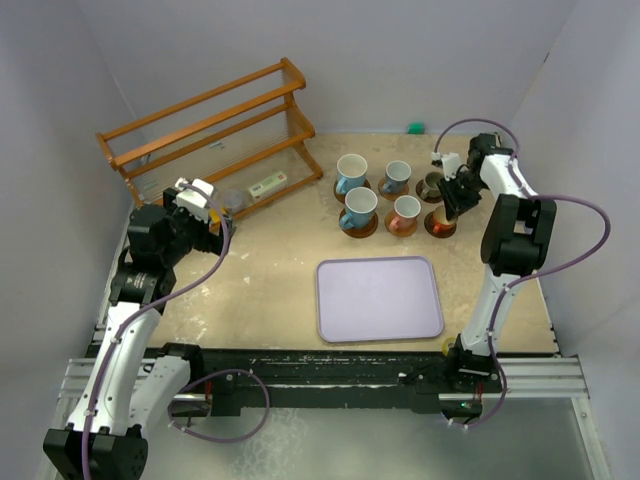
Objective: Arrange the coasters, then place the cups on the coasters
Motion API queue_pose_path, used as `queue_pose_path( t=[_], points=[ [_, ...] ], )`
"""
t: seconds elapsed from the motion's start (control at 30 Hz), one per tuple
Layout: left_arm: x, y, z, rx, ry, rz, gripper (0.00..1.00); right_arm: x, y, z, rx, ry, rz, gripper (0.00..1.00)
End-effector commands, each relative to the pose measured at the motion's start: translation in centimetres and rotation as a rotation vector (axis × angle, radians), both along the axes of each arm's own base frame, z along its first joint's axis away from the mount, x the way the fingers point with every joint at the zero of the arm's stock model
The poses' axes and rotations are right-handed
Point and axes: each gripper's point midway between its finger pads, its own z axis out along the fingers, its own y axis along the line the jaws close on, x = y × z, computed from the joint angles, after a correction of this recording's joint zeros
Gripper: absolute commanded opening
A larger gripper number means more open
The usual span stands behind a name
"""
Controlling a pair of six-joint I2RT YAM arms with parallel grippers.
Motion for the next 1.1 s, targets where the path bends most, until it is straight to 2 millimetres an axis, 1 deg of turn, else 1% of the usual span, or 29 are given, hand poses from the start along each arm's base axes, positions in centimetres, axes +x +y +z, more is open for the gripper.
queue_pose_path(
  t=[0.0, 0.13, 0.4, 0.47, 0.53, 0.57, 0.63, 0.67, 0.8, 0.9, 1.07],
  points=[
    [0.2, 0.0, 1.9, -0.012, -0.062, -0.005, 0.98, -0.4, 0.1, 3.6, -0.001, -0.056, -0.001, 0.35],
    [0.2, 0.3, 2.1, -0.009, -0.072, 0.011, 0.98, -0.8, 0.3, 5.9, -0.003, -0.092, -0.005, 0.47],
    [0.7, 3.0, 3.4, 0.012, -0.126, 0.175, 0.96, -2.0, 0.5, 9.6, -0.011, -0.160, -0.018, 0.68],
    [0.9, 3.6, 3.9, 0.016, -0.130, 0.213, 0.96, -2.1, 0.2, 10.4, -0.031, -0.183, -0.031, 0.71],
    [1.0, 4.5, 4.3, 0.030, -0.133, 0.262, 0.96, -2.6, 0.4, 11.1, -0.024, -0.191, -0.046, 0.74],
    [1.1, 5.1, 4.7, 0.041, -0.138, 0.293, 0.96, -2.9, 0.5, 11.4, -0.019, -0.197, -0.053, 0.80],
    [1.0, 6.3, 5.6, 0.060, -0.151, 0.355, 0.95, -3.6, 0.8, 12.0, -0.009, -0.207, -0.059, 0.98],
    [0.9, 6.8, 6.1, 0.069, -0.158, 0.383, 0.94, -4.1, 1.0, 12.2, -0.006, -0.207, -0.060, 0.99],
    [0.6, 8.0, 7.7, 0.121, -0.163, 0.431, 0.93, -6.1, 1.8, 13.3, 0.011, -0.226, -0.055, 1.00],
    [0.1, 8.6, 7.8, 0.168, -0.137, 0.441, 0.93, -7.8, 2.1, 14.5, 0.014, -0.266, -0.060, 1.00],
    [-0.7, 9.4, 7.2, 0.224, -0.122, 0.462, 0.93, -10.0, 2.4, 16.2, 0.008, -0.355, -0.097, 1.00]
  ],
)
